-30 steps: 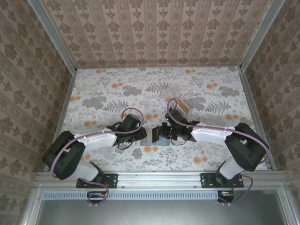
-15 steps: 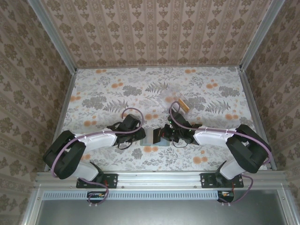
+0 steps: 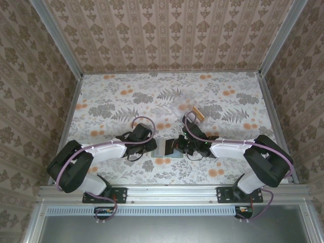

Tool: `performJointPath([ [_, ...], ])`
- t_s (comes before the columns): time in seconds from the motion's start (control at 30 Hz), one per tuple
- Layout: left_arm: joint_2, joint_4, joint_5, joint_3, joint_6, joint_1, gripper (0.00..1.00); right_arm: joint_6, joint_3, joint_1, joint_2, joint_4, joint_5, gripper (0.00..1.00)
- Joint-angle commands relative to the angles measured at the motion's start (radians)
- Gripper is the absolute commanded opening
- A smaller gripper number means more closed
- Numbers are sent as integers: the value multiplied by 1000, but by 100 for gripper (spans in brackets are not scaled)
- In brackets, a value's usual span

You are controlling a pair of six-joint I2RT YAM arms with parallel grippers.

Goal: Put the credit cards into the card holder
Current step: Insert the credit card into the card slot.

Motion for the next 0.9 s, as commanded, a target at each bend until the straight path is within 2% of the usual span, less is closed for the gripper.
performJointPath([
  [0.0, 30, 8, 34, 9, 5, -8, 36, 16, -14, 3, -26, -44, 22, 0],
  [0.13, 33, 8, 36, 11, 6, -9, 35, 34, -17, 2, 18, 15, -11, 0],
  [0.87, 42, 19, 38, 9, 0, -15, 33, -18, 86, 4, 146, 44, -86, 0],
])
